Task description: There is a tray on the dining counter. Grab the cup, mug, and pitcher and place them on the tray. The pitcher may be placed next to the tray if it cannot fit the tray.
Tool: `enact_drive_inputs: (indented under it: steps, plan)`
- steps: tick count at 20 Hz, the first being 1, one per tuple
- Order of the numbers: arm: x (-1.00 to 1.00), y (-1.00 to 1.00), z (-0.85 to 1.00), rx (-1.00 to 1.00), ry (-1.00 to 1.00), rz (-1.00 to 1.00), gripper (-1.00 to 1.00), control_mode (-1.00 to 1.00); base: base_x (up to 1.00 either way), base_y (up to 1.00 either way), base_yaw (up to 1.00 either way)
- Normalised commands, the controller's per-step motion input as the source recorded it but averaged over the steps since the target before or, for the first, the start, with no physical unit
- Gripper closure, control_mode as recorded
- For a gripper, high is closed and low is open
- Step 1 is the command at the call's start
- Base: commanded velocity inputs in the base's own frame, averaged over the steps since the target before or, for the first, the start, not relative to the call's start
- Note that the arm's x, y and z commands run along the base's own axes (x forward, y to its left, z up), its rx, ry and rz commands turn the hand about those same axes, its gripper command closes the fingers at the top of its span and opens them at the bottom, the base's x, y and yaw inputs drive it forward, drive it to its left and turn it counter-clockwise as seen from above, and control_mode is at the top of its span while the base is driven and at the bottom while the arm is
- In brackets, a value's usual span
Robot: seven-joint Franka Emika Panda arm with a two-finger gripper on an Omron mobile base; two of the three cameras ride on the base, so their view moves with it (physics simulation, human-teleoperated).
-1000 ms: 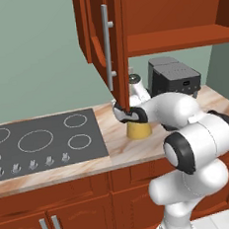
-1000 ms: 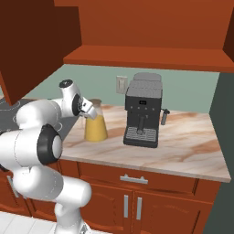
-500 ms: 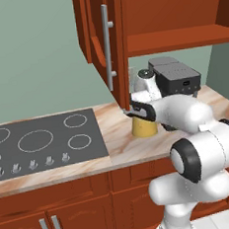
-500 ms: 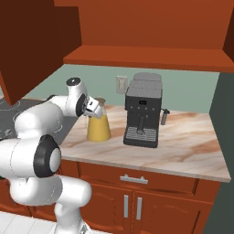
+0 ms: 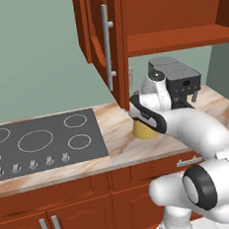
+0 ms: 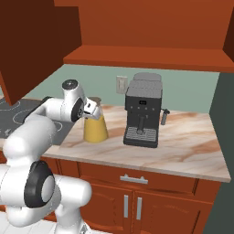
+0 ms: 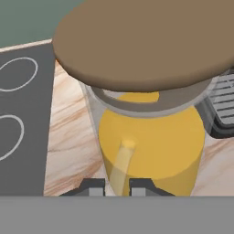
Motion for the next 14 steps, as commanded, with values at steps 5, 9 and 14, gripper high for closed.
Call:
enact_drive_inputs:
  steps: [5,9,14]
  plan:
    - [-0.27,-0.09,0.23,0.01,-0.09,0.04,1.0,-1.0,0.0,0.0,0.0]
    - [-0.13,-0.13,0.34,0.03,-0.04,0.01,1.0,-1.0,0.0,0.0,0.0]
    - [-0.13,-0.16,0.38,0.06,0.0,0.0,1.0,-1.0,0.0,0.0,0.0]
